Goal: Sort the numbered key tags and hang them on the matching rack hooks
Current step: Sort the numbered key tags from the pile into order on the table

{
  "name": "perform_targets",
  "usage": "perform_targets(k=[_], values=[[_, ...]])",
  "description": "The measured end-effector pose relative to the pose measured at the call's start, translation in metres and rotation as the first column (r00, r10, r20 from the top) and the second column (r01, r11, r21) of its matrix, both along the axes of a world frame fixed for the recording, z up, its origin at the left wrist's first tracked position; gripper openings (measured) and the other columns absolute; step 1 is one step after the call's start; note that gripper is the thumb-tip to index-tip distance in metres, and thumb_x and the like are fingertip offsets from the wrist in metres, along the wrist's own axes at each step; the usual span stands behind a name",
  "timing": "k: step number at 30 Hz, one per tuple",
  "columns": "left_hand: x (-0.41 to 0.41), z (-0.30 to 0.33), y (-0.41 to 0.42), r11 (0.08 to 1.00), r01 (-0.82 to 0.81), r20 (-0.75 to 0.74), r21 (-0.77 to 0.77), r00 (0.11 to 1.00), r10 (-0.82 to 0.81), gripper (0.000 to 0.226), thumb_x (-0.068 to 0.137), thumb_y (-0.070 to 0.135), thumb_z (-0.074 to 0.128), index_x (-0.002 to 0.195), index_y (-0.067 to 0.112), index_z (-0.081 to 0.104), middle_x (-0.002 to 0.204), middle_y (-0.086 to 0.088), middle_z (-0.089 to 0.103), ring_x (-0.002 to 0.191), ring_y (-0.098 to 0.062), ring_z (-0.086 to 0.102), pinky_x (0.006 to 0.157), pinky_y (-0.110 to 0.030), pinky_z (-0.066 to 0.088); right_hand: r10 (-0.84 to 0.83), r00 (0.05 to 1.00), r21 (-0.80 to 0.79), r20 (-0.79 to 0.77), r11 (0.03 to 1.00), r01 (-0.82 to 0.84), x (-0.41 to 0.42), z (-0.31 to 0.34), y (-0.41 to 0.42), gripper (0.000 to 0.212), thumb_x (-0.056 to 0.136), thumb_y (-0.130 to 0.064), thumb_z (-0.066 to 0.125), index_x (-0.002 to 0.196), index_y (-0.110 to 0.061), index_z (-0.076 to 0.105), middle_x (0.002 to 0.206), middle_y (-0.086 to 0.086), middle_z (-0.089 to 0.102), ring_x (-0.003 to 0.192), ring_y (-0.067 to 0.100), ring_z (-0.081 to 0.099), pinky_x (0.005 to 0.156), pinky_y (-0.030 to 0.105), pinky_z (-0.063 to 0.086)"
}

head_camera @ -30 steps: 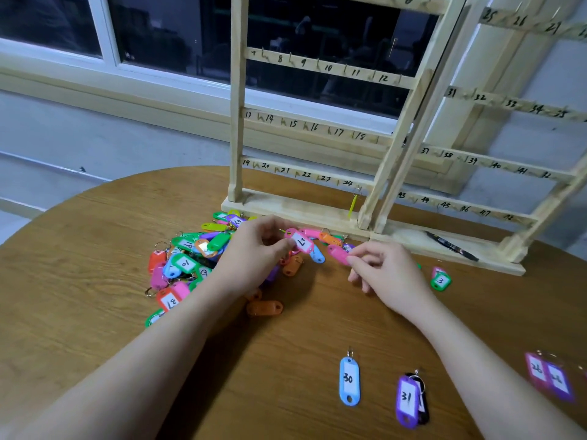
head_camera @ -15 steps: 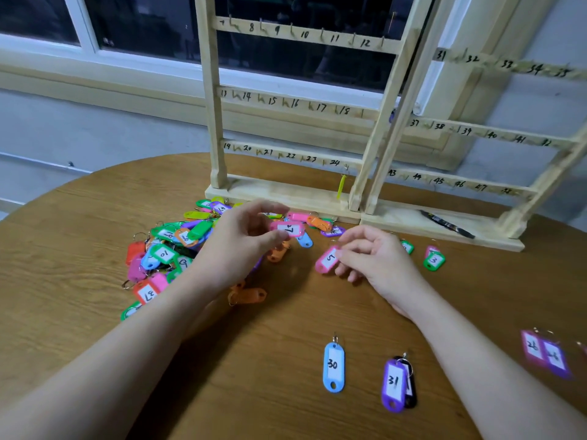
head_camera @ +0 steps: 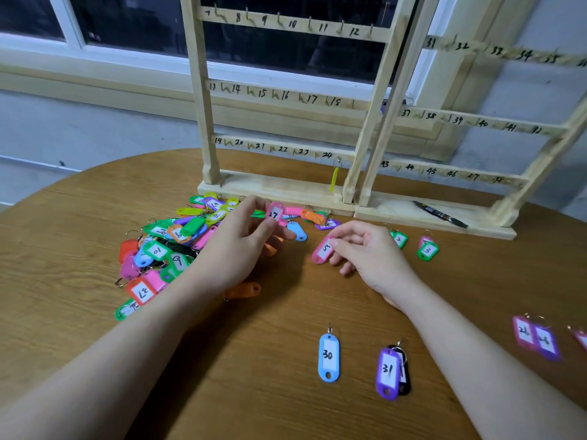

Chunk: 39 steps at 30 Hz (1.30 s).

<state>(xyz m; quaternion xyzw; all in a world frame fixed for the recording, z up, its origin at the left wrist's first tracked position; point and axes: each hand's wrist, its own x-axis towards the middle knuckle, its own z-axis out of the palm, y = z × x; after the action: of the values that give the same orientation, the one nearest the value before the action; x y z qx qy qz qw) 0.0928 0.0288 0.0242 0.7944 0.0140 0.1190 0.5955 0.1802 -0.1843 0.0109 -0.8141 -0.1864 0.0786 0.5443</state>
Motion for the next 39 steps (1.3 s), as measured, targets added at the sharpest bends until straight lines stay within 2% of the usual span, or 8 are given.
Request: perform_targets(k=[5,8,12,17,22,25,32,39], values=[[0.002,-0.002,-0.002,0.998,-0.024,0.021,0.06,1.0,0.023,0.02,0.105,0.026,0.051,0.096,0.012,0.06,0.094,0.0,0.076,0.088,-0.019,0.071,0.078,-0.039,0.056,0.002,1.0,0.033,-0.021,0.999,-0.002,-0.005,0.007,-0.001,0.009,0.098,-0.008,0.063,0.1,-0.013,0.07,0.082,0.011,0.075,0.069,0.015,0.069,0.055,0.024,0.054],[-0.001,-0.003,-0.004,0.974,-0.089,0.063,0.209,0.995,0.078,0.025,0.101,0.03,0.06,0.081,0.016,0.066,0.077,0.002,0.067,0.071,-0.013,0.059,0.069,-0.029,0.045,0.022,0.998,0.088,-0.059,0.996,-0.017,-0.011,0.019,-0.008,0.009,0.099,-0.008,0.062,0.101,-0.012,0.07,0.082,0.007,0.073,0.07,0.013,0.067,0.054,0.024,0.051],[0.002,0.011,-0.02,0.97,-0.062,0.073,0.236,0.996,0.046,0.026,0.097,0.031,0.064,0.076,0.018,0.072,0.077,0.0,0.068,0.073,-0.011,0.06,0.067,-0.023,0.042,0.06,0.998,0.009,-0.006,0.998,-0.06,-0.005,0.037,-0.042,0.008,0.098,-0.007,0.063,0.096,-0.011,0.069,0.086,0.005,0.071,0.068,0.01,0.064,0.051,0.024,0.049],[0.012,0.029,-0.054,0.969,0.072,0.081,0.236,0.992,-0.094,0.02,0.099,0.019,0.062,0.081,0.015,0.071,0.076,-0.006,0.071,0.075,-0.028,0.063,0.072,-0.038,0.05,-0.03,0.999,-0.145,0.036,0.989,0.035,0.016,0.055,-0.121,0.007,0.098,-0.008,0.063,0.097,-0.007,0.07,0.081,0.001,0.07,0.069,0.008,0.062,0.057,0.024,0.051],[0.032,0.033,-0.094,0.952,0.15,0.031,0.267,0.986,-0.164,0.02,0.1,0.014,0.061,0.115,0.026,0.065,0.082,0.0,0.073,0.081,-0.02,0.068,0.08,-0.042,0.055,-0.129,0.991,-0.336,0.034,0.932,0.133,0.049,0.049,-0.186,0.009,0.098,-0.013,0.064,0.094,-0.011,0.072,0.073,0.003,0.069,0.064,0.014,0.058,0.058,0.026,0.047],[0.042,0.031,-0.117,0.94,0.21,-0.011,0.27,0.977,-0.215,0.019,0.099,0.012,0.061,0.11,0.027,0.067,0.084,-0.002,0.072,0.085,-0.027,0.069,0.082,-0.047,0.054,-0.16,0.986,-0.395,0.056,0.903,0.169,0.065,0.046,-0.205,0.011,0.098,-0.011,0.064,0.093,-0.01,0.073,0.076,-0.007,0.068,0.062,0.009,0.06,0.054,0.022,0.046],[0.06,0.024,-0.172,0.891,0.359,-0.154,0.278,0.932,-0.328,0.01,0.095,0.018,0.068,0.101,0.026,0.066,0.088,0.005,0.076,0.087,-0.02,0.07,0.085,-0.037,0.053,-0.094,0.991,-0.518,0.099,0.845,0.132,0.098,0.036,-0.223,0.019,0.096,-0.013,0.066,0.081,-0.023,0.071,0.078,0.004,0.073,0.066,0.013,0.063,0.063,0.028,0.047],[0.058,0.023,-0.226,0.8,0.53,-0.269,0.28,0.844,-0.465,0.012,0.092,0.02,0.073,0.096,0.024,0.063,0.09,0.006,0.078,0.09,-0.004,0.071,0.091,-0.032,0.054,-0.052,0.986,-0.497,0.162,0.859,0.127,0.105,0.026,-0.223,0.009,0.094,-0.016,0.069,0.095,-0.017,0.078,0.088,-0.01,0.066,0.074,0.001,0.054,0.065,0.017,0.037]])
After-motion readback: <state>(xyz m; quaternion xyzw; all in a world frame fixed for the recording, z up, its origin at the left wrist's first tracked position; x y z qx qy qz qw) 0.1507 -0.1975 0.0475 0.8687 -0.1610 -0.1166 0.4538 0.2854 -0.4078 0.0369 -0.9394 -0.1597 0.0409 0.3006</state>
